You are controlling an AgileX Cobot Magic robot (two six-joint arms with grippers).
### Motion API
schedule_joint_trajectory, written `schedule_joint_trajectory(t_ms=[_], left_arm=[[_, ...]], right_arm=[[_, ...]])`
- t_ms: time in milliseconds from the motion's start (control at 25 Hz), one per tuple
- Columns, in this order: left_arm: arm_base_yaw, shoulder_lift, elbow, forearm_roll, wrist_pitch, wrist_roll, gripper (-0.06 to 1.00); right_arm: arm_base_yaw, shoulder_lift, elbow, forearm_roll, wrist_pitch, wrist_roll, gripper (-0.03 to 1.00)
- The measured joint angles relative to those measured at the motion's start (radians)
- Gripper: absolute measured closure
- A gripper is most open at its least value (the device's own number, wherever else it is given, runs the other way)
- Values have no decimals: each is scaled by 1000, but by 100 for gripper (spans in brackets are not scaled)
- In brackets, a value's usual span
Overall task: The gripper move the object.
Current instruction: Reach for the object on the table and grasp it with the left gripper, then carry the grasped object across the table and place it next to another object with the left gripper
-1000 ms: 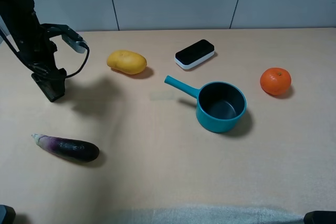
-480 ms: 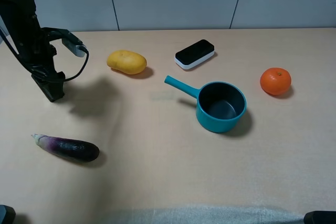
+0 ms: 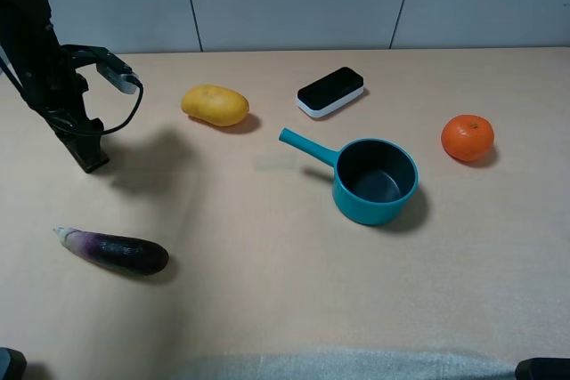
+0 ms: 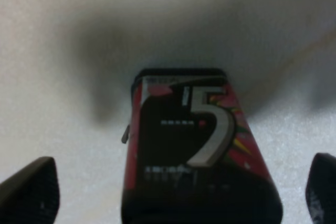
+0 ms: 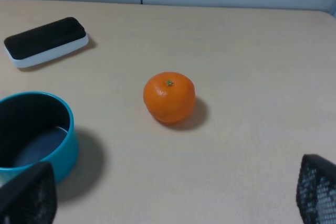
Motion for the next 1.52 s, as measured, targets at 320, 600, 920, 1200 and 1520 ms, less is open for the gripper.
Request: schedule_joint_trajectory(t_ms=[320, 600, 920, 1200, 1520], left_arm=[[-14, 72, 0, -2, -1, -6, 11], [-21, 80, -7, -3, -2, -9, 14], [-21, 80, -23, -3, 0, -22, 33], [-21, 80, -23, -3, 0, -25, 39], [-21, 80, -23, -2, 0, -26, 47]], right_arm=[[0, 0, 0, 1, 0, 0, 27], [0, 0, 0, 4, 0, 0, 27], [0, 0, 0, 4, 0, 0, 27], [0, 0, 0, 4, 0, 0, 27], [0, 0, 0, 7, 0, 0, 27]])
